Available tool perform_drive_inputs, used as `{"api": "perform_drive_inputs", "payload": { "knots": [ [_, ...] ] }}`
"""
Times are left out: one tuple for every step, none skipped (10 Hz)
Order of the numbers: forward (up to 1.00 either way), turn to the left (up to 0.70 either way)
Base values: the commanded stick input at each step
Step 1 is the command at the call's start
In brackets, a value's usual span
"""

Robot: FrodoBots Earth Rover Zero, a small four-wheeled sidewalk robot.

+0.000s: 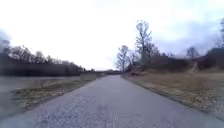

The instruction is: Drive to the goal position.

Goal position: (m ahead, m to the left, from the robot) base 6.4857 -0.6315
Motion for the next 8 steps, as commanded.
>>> {"api": "perform_drive_inputs", "payload": {
  "knots": [
    [0.5,0.0],
    [0.5,0.0],
    [0.5,0.0],
    [0.5,0.0],
    [0.5,0.0],
    [0.5,0.0],
    [0.5,0.0],
    [0.5,0.0]
  ]
}}
